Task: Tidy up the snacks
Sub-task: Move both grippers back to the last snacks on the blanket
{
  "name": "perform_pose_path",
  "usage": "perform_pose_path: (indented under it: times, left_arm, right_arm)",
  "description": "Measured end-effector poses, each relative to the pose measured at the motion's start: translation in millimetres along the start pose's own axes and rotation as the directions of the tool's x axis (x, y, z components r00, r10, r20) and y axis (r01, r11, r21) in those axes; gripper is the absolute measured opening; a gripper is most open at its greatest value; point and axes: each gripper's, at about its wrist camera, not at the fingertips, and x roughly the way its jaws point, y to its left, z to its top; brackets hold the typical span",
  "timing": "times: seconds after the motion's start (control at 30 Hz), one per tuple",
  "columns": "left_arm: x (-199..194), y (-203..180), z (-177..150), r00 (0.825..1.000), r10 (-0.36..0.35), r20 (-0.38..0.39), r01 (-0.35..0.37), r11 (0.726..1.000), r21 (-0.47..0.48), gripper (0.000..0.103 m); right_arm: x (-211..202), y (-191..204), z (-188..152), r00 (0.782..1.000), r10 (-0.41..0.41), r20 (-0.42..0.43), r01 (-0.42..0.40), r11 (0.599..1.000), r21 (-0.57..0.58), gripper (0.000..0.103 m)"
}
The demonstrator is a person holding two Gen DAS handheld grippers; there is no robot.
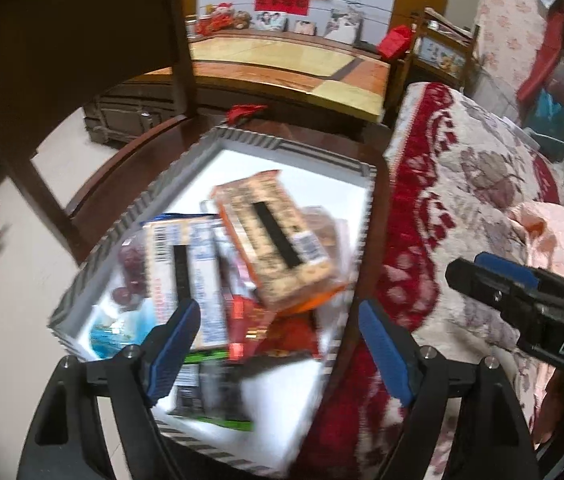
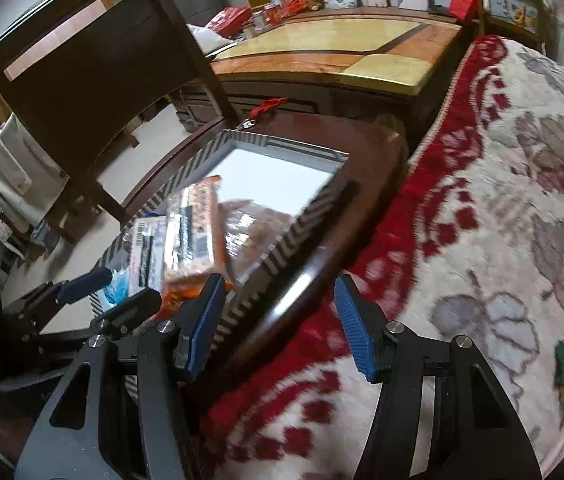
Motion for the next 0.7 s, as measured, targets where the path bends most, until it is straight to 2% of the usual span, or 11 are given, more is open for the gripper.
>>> perform_pose_path:
  times: [0.33, 0.7]
  left_arm:
    - [6.6, -67.9, -5.2, 0.995, -0.096, -0.027, 0.098, 0.989, 0.112, 0.087]
    - [20.1, -141.9, -18.0, 0.975, -0.196, -0.100, 0.214, 0.950, 0.229, 0.089]
  right_arm:
    - [-44.6, -68.8, -40.4, 0.997, -0.077, 0.025, 0.074, 0.990, 0.123, 0.057]
    - [-96.3, -150.8, -86.5, 0.977, -0.212, 0.031, 0.198, 0.947, 0.253, 0.057]
